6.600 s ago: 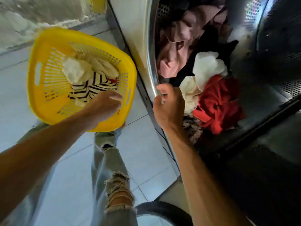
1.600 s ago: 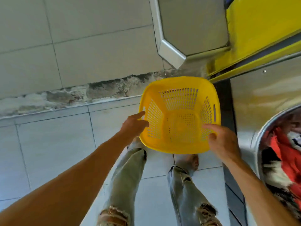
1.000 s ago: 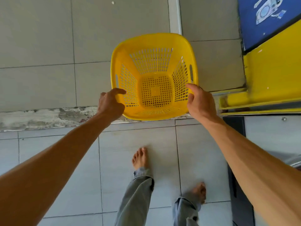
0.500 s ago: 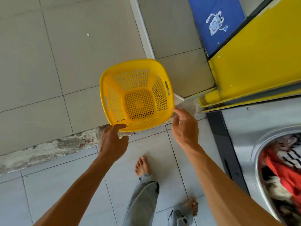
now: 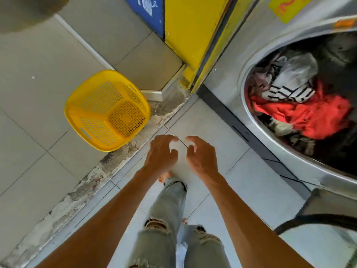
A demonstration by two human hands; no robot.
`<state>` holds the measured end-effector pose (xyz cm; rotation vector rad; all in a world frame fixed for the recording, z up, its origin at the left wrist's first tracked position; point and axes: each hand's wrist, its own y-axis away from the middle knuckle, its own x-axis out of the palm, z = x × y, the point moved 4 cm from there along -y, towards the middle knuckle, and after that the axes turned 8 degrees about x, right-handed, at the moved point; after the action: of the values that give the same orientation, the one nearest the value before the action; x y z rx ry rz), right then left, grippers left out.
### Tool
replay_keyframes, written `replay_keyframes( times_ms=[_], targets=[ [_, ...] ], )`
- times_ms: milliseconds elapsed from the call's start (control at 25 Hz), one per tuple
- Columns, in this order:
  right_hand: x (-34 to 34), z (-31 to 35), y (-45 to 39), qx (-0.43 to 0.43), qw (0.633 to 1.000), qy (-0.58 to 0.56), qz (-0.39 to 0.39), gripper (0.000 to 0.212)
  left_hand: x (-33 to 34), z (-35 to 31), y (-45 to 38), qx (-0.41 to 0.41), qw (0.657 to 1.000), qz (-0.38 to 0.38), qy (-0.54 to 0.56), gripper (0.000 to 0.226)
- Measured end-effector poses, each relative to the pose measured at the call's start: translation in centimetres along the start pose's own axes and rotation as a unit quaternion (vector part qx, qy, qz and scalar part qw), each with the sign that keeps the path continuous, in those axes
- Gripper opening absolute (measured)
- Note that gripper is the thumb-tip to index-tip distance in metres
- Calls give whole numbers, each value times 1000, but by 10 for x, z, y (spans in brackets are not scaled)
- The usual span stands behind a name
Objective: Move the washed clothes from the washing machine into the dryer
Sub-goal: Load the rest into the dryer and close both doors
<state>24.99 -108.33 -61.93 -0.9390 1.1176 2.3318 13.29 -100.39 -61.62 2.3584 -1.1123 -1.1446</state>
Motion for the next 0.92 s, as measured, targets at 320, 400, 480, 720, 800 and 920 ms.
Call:
replay_keyframes(
  times_ms=[320,400,480,720,800,920],
  targets=[
    [-151,-98,162,121,979,-94,-137,33,63,-131,117,176,971,143,-77,42],
    [-171,-112,213,155,958,-143,-193,31,75,-162,158,226,957,159,-89,40],
    [-181,-124,269,186,935,-184,-239,29,87,-187,202,279,937,186,-102,39],
    [-178,-162,419,249,874,-271,-317,29,114,-238,304,373,875,264,-158,39],
    [-189,-172,458,263,858,-264,-355,28,124,-250,331,389,861,282,-169,39],
    [-214,-182,510,256,848,-194,-422,26,140,-270,372,426,829,308,-190,37]
  ],
)
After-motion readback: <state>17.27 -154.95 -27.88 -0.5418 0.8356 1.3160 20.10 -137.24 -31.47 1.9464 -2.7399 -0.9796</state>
